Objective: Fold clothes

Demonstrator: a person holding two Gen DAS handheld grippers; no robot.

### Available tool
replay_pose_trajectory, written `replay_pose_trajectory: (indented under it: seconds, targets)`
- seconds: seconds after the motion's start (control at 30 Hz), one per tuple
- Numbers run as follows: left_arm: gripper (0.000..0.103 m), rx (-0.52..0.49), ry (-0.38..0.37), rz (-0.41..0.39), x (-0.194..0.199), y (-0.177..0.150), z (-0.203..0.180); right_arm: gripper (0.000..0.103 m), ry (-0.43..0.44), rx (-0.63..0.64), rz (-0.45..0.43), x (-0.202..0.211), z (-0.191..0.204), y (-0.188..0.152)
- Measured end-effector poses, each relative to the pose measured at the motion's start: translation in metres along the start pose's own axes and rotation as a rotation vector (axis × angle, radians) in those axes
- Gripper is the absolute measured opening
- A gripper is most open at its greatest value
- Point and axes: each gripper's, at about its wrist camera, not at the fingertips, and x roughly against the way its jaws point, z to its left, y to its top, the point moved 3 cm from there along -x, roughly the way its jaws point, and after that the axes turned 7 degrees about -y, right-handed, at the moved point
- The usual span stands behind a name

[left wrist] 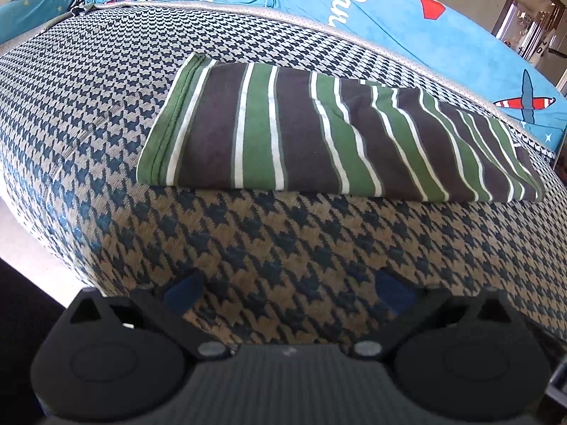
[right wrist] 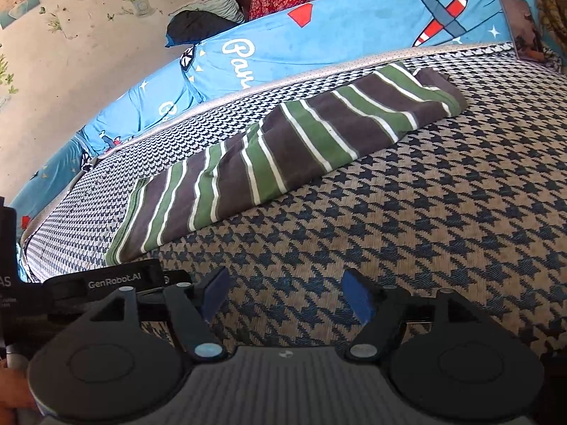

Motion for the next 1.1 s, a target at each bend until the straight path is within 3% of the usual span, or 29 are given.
replay_pose_trajectory:
  seconds: [0.2, 0.4, 0.77, 1.1]
  targets:
    - [0.103, -0.020, 0.026, -0.020, -0.004, 0.008, -0.004, 0.072, -0.031, 0.011, 0.002, -0.002, -0.003, 0.000]
    - [0.103, -0.063, 0.085, 0.017, -0.014, 0.002, -0.016, 0.077, -0.066, 0.063, 0.002, -0.007, 0.002, -0.003]
    - [0.103, -0.074, 0.077, 0.011, -0.015, 0.000, -0.014, 0.094, -0.079, 0.190, 0.028, -0.009, 0.015, -0.014]
    - [0.103, -0.084, 0.087, -0.001, -0.014, -0.004, -0.016, 0.094, -0.073, 0.187, 0.030, -0.006, 0.016, -0.015]
